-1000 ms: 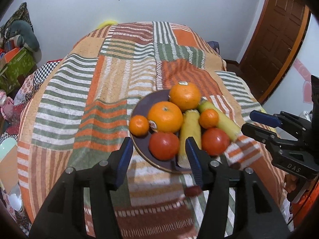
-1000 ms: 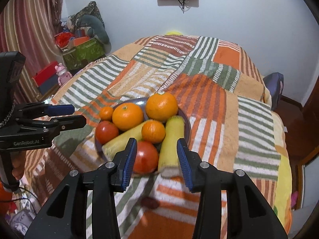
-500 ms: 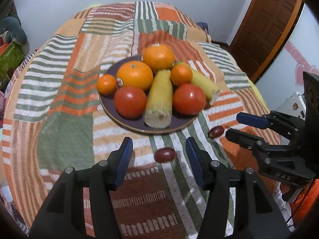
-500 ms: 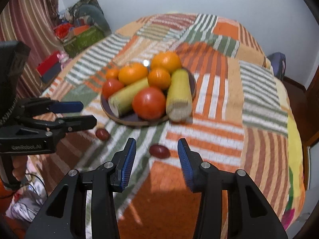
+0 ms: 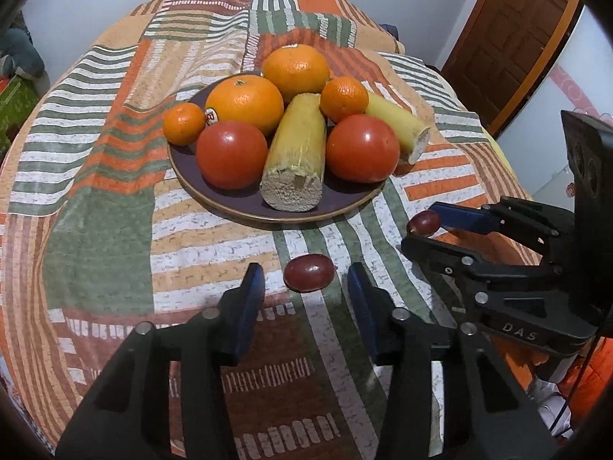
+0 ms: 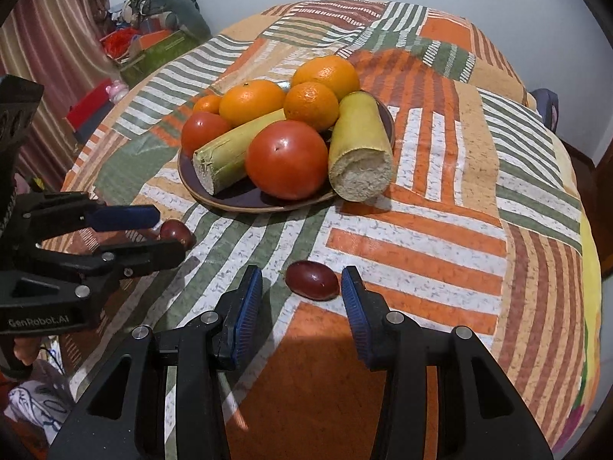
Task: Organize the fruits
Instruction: 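Grasp a dark red grape with the left tool while the right tool grasps another grape, then carry the grape in the left tool onto the plate while the right tool places its grape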
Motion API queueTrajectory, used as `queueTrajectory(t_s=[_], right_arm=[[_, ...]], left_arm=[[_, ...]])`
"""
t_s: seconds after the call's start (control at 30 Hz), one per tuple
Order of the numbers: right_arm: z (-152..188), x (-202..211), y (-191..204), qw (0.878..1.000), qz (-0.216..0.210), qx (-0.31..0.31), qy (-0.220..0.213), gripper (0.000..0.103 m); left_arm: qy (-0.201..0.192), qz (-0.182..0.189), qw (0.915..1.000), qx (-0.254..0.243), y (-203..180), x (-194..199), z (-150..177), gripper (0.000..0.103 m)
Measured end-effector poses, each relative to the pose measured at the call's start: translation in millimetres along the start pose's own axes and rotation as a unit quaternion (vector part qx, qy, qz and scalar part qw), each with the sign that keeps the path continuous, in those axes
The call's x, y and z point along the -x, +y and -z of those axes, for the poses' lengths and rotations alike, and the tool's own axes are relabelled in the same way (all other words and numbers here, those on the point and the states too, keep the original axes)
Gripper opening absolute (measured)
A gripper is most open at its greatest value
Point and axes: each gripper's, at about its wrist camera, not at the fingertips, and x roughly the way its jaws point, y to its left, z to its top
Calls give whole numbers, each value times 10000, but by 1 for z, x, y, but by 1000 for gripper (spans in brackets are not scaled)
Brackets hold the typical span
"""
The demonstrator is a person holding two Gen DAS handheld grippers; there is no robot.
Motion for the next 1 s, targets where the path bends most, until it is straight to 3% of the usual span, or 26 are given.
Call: queueTrajectory(t_s=[0.1,0.27,0.53,1.0], right_arm=[[2,0,2,9999,80,63,-29,31],[1,3,-4,10000,36,-30,-71,28],[-7,18,1,9995,-4,44,-314,27],[-44,41,12,9951,-68,225,-962,28]], left_arm=[[48,11,10000,-41,-1,-4,0,34],[3,5,10000,-67,-2,-3,0,29],[-112,35,9999,-9,2,7,-3,29],[-819,-53,9965,149,20,44,-42,29]])
